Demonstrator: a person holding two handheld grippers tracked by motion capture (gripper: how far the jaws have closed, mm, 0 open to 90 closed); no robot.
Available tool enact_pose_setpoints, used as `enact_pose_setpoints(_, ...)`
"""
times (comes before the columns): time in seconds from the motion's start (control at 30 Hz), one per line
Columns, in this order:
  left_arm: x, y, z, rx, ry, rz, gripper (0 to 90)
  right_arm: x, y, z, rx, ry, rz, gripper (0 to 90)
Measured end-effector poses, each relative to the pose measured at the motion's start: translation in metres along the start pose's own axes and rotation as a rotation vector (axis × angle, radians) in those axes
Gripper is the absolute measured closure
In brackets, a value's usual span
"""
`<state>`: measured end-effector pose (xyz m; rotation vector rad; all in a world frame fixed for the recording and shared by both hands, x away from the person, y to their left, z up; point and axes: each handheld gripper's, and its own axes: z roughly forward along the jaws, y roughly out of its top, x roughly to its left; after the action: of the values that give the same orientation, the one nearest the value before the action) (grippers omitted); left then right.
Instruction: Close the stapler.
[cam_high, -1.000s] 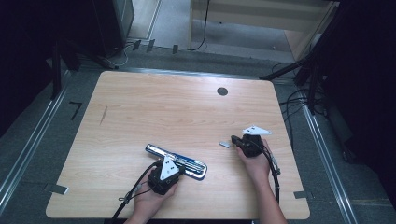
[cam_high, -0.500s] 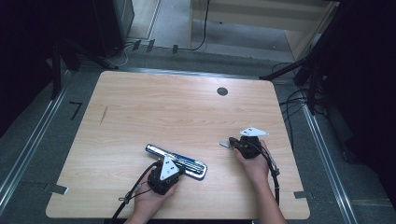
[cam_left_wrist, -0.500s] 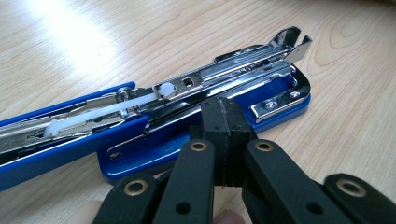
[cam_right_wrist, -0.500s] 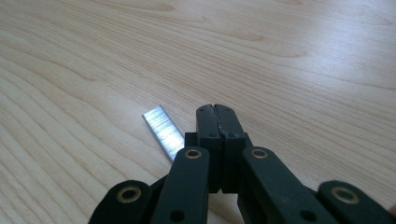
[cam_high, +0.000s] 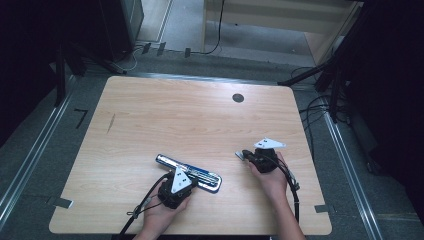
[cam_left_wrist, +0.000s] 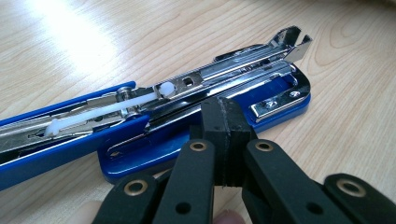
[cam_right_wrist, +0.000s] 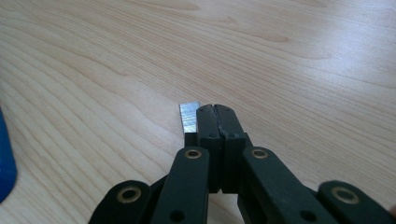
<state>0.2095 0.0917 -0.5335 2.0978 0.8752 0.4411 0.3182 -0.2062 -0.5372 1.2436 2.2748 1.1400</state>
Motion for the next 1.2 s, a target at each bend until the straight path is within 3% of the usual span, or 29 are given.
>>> enact_pose_setpoints(0.37,0.000,0.000,0.000,0.000,0.000,0.000,90.0,0.006,-0.003,-0.003,0.007,0.013,-0.011,90.0)
enact_pose_setpoints(0.5,0.000,0.000,0.000,0.000,-0.001,-0.001,90.0,0.004,-0.001,-0.007,-0.015,0.011,0.007,90.0)
enact_pose_setpoints(0.53,0.000,0.000,0.000,0.000,-0.001,-0.001,90.0,0.003,-0.001,-0.008,-0.025,0.007,0.017,87.6)
enact_pose_setpoints(0.63,0.000,0.000,0.000,0.001,-0.001,0.000,90.0,-0.003,0.002,-0.009,-0.042,0.018,0.053,69.5)
enact_pose_setpoints(0.73,0.000,0.000,0.000,0.001,-0.002,-0.001,90.0,-0.004,0.002,-0.006,-0.016,0.032,0.056,65.2)
enact_pose_setpoints(1.2,0.001,0.000,0.000,-0.001,-0.004,-0.006,90.0,0.000,0.004,0.003,0.026,0.047,0.014,75.0)
